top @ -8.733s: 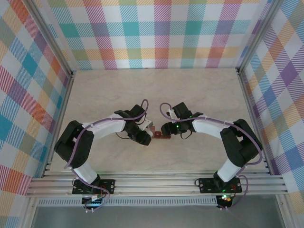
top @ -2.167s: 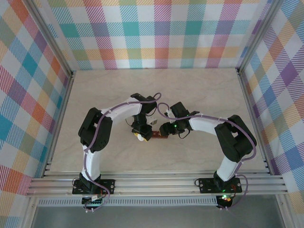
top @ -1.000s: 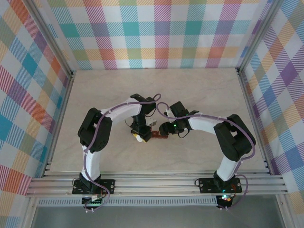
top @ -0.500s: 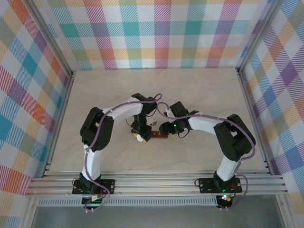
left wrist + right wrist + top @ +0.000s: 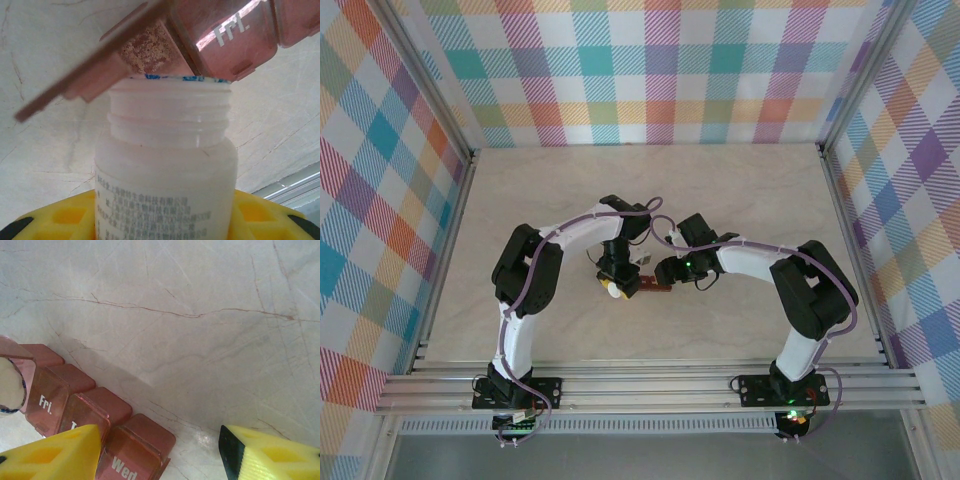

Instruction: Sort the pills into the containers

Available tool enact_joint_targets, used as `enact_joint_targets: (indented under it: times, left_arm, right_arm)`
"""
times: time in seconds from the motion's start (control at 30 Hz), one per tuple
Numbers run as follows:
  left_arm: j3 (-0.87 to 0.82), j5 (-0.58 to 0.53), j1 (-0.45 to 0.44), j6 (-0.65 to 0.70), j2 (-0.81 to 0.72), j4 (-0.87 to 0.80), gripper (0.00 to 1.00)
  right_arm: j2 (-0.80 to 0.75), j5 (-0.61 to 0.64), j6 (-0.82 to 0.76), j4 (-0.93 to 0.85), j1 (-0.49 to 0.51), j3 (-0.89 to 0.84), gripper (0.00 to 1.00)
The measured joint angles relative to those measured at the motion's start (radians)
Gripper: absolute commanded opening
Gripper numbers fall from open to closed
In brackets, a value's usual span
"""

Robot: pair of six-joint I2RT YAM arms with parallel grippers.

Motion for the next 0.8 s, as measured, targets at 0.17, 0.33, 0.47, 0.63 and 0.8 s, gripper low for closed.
enact_joint_targets:
  times: [0.17,0.33,0.47,0.63,0.8]
  left_arm:
    - [0.001,-0.005,0.0,0.0,0.0,-0.007,0.0]
    - [0.007,-0.007,0.0,0.0,0.0,-0.026,0.0]
    - [0.014,-0.008,0.0,0.0,0.002,-0.032,0.0]
    - [0.029,-0.011,0.0,0.001,0.015,-0.052,0.0]
    - [0.038,-0.011,0.001,0.005,0.028,-0.055,0.0]
  right_arm:
    - [0.0,0.0,0.0,0.0,0.0,0.0,0.66]
    - [0.0,0.0,0.0,0.0,0.0,0.0,0.66]
    - [0.0,0.0,0.0,0.0,0.0,0.0,0.66]
    - [0.0,0.0,0.0,0.0,0.0,0.0,0.66]
    - [0.0,0.0,0.0,0.0,0.0,0.0,0.66]
